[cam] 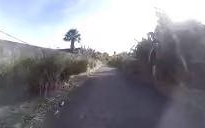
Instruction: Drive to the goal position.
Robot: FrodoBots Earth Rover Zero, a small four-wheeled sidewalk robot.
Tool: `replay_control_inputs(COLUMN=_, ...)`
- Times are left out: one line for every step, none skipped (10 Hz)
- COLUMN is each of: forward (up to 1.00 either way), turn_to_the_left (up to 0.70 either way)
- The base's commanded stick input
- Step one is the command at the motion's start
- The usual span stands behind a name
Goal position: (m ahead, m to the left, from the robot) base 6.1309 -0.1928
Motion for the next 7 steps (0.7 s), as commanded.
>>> replay_control_inputs(forward=0.45, turn_to_the_left=-0.27)
replay_control_inputs(forward=0.45, turn_to_the_left=-0.27)
replay_control_inputs(forward=0.45, turn_to_the_left=-0.27)
replay_control_inputs(forward=0.45, turn_to_the_left=-0.26)
replay_control_inputs(forward=0.45, turn_to_the_left=-0.14)
replay_control_inputs(forward=0.45, turn_to_the_left=-0.03)
replay_control_inputs(forward=0.45, turn_to_the_left=0.0)
